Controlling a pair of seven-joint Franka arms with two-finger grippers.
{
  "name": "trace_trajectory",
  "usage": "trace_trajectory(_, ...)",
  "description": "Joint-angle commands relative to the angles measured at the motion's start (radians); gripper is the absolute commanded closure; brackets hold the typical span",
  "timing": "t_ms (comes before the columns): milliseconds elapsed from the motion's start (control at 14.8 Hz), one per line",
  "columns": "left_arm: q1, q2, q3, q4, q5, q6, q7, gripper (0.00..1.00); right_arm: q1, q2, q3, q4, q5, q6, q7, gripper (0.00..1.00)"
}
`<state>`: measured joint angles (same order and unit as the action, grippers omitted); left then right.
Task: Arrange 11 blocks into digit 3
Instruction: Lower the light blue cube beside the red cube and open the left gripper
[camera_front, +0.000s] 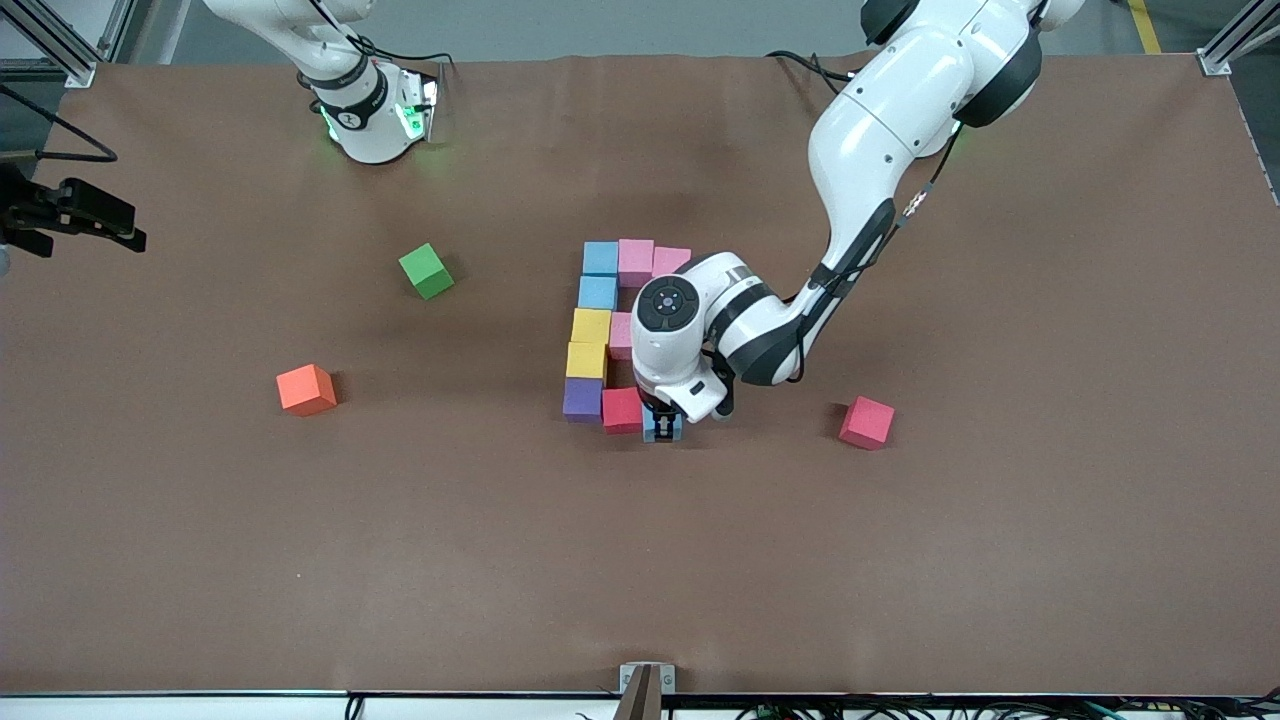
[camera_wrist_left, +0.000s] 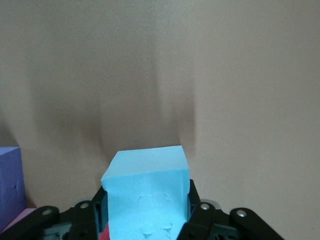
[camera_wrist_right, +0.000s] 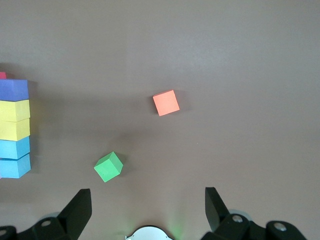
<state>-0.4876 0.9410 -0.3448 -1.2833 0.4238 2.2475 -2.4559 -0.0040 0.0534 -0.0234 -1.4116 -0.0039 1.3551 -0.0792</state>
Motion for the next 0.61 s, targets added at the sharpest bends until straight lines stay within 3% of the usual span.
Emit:
trace_trajectory(0,-0.026,0.065,0.003,0.015,-0.013,0.035,0.041,0.71,0.01,-0.035,-0.006,-0.046,0.019,0.018,-0.007,0.0)
trace_trajectory(541,-0.014,0.047,0.003,-0.005,-0.026,0.024,0.04,0.71,0.007,-0.098,0.0,-0.101,0.019,0.029,-0.007,0.0)
